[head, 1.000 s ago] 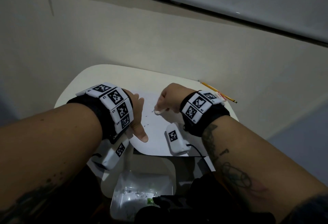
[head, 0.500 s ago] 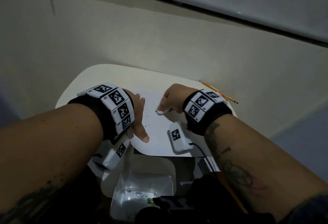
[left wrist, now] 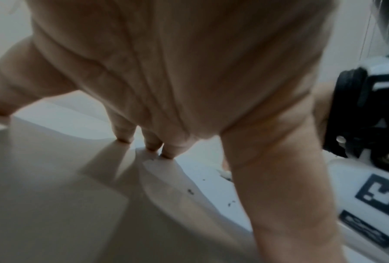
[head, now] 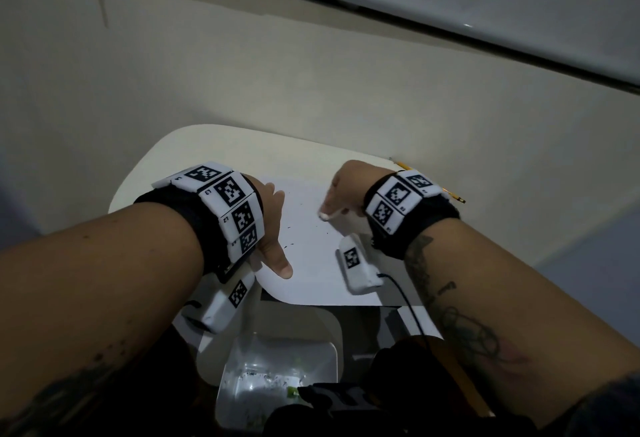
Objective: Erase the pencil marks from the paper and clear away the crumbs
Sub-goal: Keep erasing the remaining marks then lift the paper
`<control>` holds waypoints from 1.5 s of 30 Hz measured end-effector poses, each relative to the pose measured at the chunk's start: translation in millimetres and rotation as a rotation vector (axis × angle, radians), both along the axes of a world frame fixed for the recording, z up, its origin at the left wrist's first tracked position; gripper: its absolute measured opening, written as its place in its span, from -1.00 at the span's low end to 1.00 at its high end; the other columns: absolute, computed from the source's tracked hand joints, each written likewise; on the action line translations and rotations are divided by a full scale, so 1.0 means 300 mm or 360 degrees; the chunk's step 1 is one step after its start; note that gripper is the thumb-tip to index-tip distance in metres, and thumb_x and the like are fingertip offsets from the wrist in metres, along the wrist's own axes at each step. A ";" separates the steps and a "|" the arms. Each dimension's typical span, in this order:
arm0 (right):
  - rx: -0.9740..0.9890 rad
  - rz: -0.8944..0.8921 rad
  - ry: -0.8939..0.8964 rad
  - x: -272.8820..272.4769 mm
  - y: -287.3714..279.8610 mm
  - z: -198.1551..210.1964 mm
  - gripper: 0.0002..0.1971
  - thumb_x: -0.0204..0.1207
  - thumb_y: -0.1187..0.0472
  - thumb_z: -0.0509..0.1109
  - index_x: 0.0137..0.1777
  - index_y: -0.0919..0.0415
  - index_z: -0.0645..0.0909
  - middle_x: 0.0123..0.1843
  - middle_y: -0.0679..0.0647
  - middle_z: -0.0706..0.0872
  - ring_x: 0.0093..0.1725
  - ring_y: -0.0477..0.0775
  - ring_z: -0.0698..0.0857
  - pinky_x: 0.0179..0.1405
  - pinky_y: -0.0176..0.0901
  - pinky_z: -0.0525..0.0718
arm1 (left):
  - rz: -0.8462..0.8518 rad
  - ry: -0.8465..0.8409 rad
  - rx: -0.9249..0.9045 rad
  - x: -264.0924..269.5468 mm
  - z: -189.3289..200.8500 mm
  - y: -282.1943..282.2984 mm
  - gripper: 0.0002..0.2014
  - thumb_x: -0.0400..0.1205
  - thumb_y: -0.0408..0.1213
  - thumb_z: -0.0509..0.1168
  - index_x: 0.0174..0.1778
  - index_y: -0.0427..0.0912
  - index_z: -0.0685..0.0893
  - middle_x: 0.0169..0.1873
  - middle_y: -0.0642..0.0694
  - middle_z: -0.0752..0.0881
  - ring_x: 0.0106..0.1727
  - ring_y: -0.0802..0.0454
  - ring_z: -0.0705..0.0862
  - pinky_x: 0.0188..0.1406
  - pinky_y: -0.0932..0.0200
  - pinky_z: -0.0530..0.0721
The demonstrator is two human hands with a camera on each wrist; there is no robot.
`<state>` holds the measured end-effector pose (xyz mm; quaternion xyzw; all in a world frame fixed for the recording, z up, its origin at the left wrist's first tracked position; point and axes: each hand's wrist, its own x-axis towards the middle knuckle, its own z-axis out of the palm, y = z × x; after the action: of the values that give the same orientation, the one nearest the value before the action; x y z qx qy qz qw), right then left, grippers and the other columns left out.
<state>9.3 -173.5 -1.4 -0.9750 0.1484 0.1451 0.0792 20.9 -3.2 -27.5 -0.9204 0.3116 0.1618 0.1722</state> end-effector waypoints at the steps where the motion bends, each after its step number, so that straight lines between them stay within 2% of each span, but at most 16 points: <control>1: -0.0072 -0.0072 -0.0025 0.000 -0.045 -0.003 -0.56 0.11 -0.19 0.68 -0.19 0.14 0.80 -0.29 0.01 0.84 -0.36 0.13 0.76 -0.18 -0.09 0.76 | -0.0008 -0.0004 0.0007 -0.001 0.001 -0.001 0.21 0.16 0.57 0.39 0.50 -0.25 0.25 0.40 -0.15 0.42 0.37 -0.19 0.50 -0.02 -0.04 0.34; 5: -0.0109 -0.0134 -0.0078 0.035 -0.130 -0.032 -0.54 0.11 -0.27 0.63 -0.09 0.01 0.80 -0.42 -0.15 0.79 -0.41 -0.01 0.80 -0.35 -0.17 0.78 | 0.0002 0.0007 0.0039 -0.004 0.011 -0.009 0.14 0.22 0.54 0.39 0.46 -0.28 0.29 0.36 -0.16 0.43 0.34 -0.18 0.51 -0.03 -0.01 0.34; 10: 0.0196 0.0031 -0.0045 0.032 0.051 0.005 -0.65 0.42 0.02 0.62 0.00 0.32 0.78 -0.08 0.15 0.83 -0.42 0.06 0.57 -0.31 -0.19 0.55 | -0.0001 0.0020 -0.0005 0.003 0.003 0.004 0.26 0.06 0.63 0.37 0.50 -0.21 0.27 0.40 -0.13 0.44 0.35 -0.19 0.52 -0.04 -0.04 0.38; 12: 0.0156 0.0007 -0.0020 0.025 0.030 -0.005 -0.63 0.36 0.04 0.66 0.00 0.32 0.79 -0.08 0.17 0.84 -0.38 0.11 0.60 -0.28 -0.16 0.57 | 0.0014 0.0005 -0.0022 0.003 0.000 0.005 0.35 0.05 0.64 0.37 0.60 -0.22 0.18 0.51 -0.15 0.37 0.45 -0.22 0.46 0.10 -0.12 0.45; 15: 0.0021 -0.0083 0.0041 0.014 -0.073 0.001 -0.63 0.28 -0.06 0.68 -0.15 0.24 0.79 -0.27 0.04 0.79 -0.37 0.11 0.69 -0.25 -0.20 0.66 | 0.0039 0.0015 0.0008 -0.004 0.005 0.002 0.38 0.14 0.60 0.37 0.68 -0.25 0.03 0.63 -0.18 0.24 0.59 -0.25 0.33 0.38 -0.17 0.42; 19: -0.0099 -0.0137 -0.0157 0.047 -0.096 -0.015 -0.62 0.19 -0.22 0.64 -0.24 0.06 0.70 -0.45 -0.08 0.72 -0.29 0.10 0.79 -0.16 -0.07 0.73 | 0.0005 0.0035 0.0035 0.003 0.008 -0.005 0.24 0.15 0.57 0.39 0.52 -0.28 0.22 0.42 -0.16 0.41 0.40 -0.19 0.48 0.02 -0.05 0.41; 21: 0.0014 -0.0002 -0.0143 0.031 -0.021 0.006 -0.65 0.35 -0.17 0.59 -0.10 0.12 0.77 -0.26 -0.05 0.79 -0.36 0.07 0.69 -0.20 -0.21 0.64 | -0.0004 0.0023 0.0033 0.008 0.007 -0.004 0.28 0.11 0.60 0.39 0.54 -0.26 0.22 0.44 -0.18 0.40 0.40 -0.21 0.49 0.03 -0.07 0.43; 23: 0.0165 0.0018 -0.0030 0.034 0.042 0.014 -0.64 0.47 -0.02 0.57 0.04 0.29 0.79 -0.04 0.14 0.83 -0.39 0.05 0.57 -0.29 -0.21 0.55 | 0.0033 0.0028 0.0044 0.006 0.005 0.001 0.38 0.11 0.62 0.37 0.66 -0.23 0.06 0.63 -0.20 0.24 0.56 -0.25 0.36 0.30 -0.16 0.44; 25: 0.0177 0.0016 -0.0002 0.031 0.052 0.000 -0.62 0.41 -0.01 0.62 0.04 0.30 0.78 -0.03 0.17 0.84 -0.35 0.12 0.62 -0.24 -0.15 0.61 | 0.0057 0.0038 0.0040 0.004 0.004 0.005 0.41 0.11 0.62 0.36 0.69 -0.21 0.00 0.69 -0.18 0.13 0.62 -0.25 0.28 0.43 -0.19 0.36; 29: -0.0008 -0.0156 -0.0023 0.029 -0.061 -0.011 -0.53 0.16 -0.19 0.67 -0.17 0.21 0.78 -0.23 0.04 0.85 -0.21 0.18 0.82 -0.01 0.02 0.76 | 0.0008 0.0028 0.0038 0.008 0.005 0.002 0.34 0.11 0.62 0.36 0.62 -0.24 0.13 0.58 -0.19 0.29 0.49 -0.21 0.42 0.28 -0.15 0.46; 32: 0.0095 -0.0178 -0.0057 0.019 -0.077 0.024 -0.73 0.26 0.03 0.68 -0.18 0.10 0.69 0.00 0.10 0.82 0.02 0.19 0.79 0.13 0.08 0.75 | 0.0007 0.0014 0.0051 0.007 0.001 -0.001 0.30 0.13 0.60 0.37 0.58 -0.27 0.19 0.54 -0.19 0.34 0.47 -0.21 0.45 0.17 -0.10 0.47; 33: 0.0142 -0.0141 -0.0084 0.024 -0.065 0.028 -0.73 0.27 0.02 0.68 -0.15 0.09 0.71 0.01 0.10 0.83 0.02 0.20 0.79 0.11 0.08 0.76 | 0.0009 0.0012 0.0039 0.009 -0.001 -0.003 0.31 0.11 0.61 0.38 0.58 -0.27 0.20 0.53 -0.19 0.35 0.47 -0.21 0.45 0.17 -0.11 0.48; 37: 0.0254 0.0053 -0.0044 0.034 0.036 0.010 -0.65 0.30 -0.02 0.68 -0.10 0.26 0.79 -0.21 0.10 0.81 -0.33 0.16 0.67 -0.20 -0.09 0.67 | 0.0059 0.0068 0.0012 0.016 -0.001 0.005 0.44 0.03 0.65 0.35 0.67 -0.21 0.06 0.64 -0.18 0.23 0.58 -0.26 0.34 0.39 -0.19 0.41; 40: 0.0154 -0.0022 -0.0028 0.025 -0.004 -0.006 -0.60 0.27 -0.12 0.66 -0.29 0.26 0.73 -0.44 0.07 0.72 -0.47 0.13 0.62 -0.30 -0.13 0.60 | 0.0053 0.0062 -0.0004 0.014 -0.001 0.008 0.44 0.02 0.67 0.34 0.67 -0.21 0.07 0.64 -0.17 0.24 0.58 -0.26 0.35 0.38 -0.19 0.41; 43: -0.0059 -0.0166 -0.0003 0.059 -0.102 -0.009 -0.49 0.13 -0.25 0.66 -0.38 0.24 0.71 -0.46 0.00 0.77 -0.40 0.15 0.77 -0.20 -0.05 0.74 | -0.0001 0.0027 0.0008 0.014 -0.006 0.002 0.35 0.13 0.61 0.37 0.64 -0.27 0.11 0.60 -0.19 0.28 0.53 -0.24 0.39 0.27 -0.12 0.45; 45: -0.0115 -0.0149 -0.0020 0.069 -0.125 -0.003 -0.61 0.13 -0.21 0.65 -0.38 0.14 0.74 -0.35 -0.03 0.82 -0.32 0.13 0.81 -0.19 -0.06 0.78 | 0.0004 0.0026 0.0029 0.012 -0.006 -0.001 0.32 0.16 0.59 0.38 0.62 -0.27 0.14 0.58 -0.18 0.30 0.52 -0.22 0.41 0.22 -0.10 0.45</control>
<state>30.0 -211.0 -2.2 -0.9701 0.1985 0.1298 0.0517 24.4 -3.6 -29.2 -0.9179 0.3103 0.1722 0.1777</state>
